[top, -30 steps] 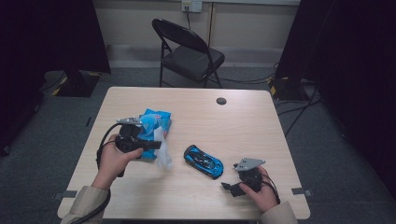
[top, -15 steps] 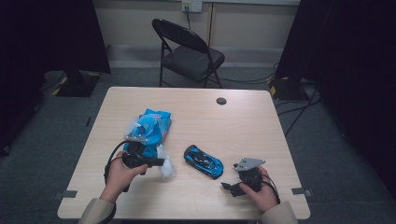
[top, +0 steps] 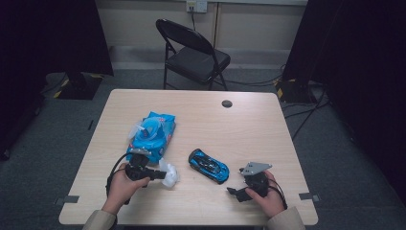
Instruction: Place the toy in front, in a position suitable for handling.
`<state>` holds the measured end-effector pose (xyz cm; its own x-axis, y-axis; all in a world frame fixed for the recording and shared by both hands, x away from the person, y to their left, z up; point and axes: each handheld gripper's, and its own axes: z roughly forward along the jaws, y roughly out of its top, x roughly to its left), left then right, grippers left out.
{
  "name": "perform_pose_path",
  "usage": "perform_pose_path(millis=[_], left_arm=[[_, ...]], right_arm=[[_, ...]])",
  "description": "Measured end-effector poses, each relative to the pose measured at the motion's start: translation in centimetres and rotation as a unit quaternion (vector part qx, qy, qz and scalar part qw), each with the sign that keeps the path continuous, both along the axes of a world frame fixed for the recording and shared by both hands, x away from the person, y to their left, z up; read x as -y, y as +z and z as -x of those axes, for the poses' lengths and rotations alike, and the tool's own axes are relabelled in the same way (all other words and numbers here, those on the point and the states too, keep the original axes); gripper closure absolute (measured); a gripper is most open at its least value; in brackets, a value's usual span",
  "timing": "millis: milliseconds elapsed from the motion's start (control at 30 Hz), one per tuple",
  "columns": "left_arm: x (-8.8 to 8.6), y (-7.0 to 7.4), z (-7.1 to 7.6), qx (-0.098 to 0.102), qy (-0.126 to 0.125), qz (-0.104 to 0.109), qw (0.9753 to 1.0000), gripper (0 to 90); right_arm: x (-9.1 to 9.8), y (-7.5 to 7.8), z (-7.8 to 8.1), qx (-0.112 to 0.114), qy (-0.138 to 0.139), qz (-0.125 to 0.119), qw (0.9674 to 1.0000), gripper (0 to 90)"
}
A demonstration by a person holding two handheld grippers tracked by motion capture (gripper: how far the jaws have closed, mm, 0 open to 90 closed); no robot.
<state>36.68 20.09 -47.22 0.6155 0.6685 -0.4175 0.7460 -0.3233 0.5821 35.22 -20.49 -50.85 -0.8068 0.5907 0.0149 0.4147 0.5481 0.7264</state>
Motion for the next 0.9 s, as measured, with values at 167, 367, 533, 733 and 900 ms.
perform_pose_path(millis=[167,367,533,733,900], left_arm=[[0.3,-0.5,0.1,0.004,-0.006,-0.014,0.9999,89.9],[0.3,-0.7,0.2,0.010,-0.008,-0.018,0.9998,89.3],[0.2,-0.6,0.5,0.025,-0.018,-0.033,0.9990,78.8],[-0.2,-0.1,0.8,0.050,-0.026,-0.051,0.9971,59.3],[-1.3,0.4,0.6,0.075,-0.005,-0.051,0.9959,41.7]], right_arm=[[0.0,0.0,0.0,0.000,0.000,0.000,1.0000,9.3],[0.0,0.0,0.0,-0.001,0.000,0.000,1.0000,9.2],[0.0,0.0,0.0,0.000,0.000,0.000,1.0000,9.2],[0.0,0.0,0.0,0.000,0.001,0.000,1.0000,9.2],[0.0,0.0,0.0,0.000,0.001,0.000,1.0000,9.2]])
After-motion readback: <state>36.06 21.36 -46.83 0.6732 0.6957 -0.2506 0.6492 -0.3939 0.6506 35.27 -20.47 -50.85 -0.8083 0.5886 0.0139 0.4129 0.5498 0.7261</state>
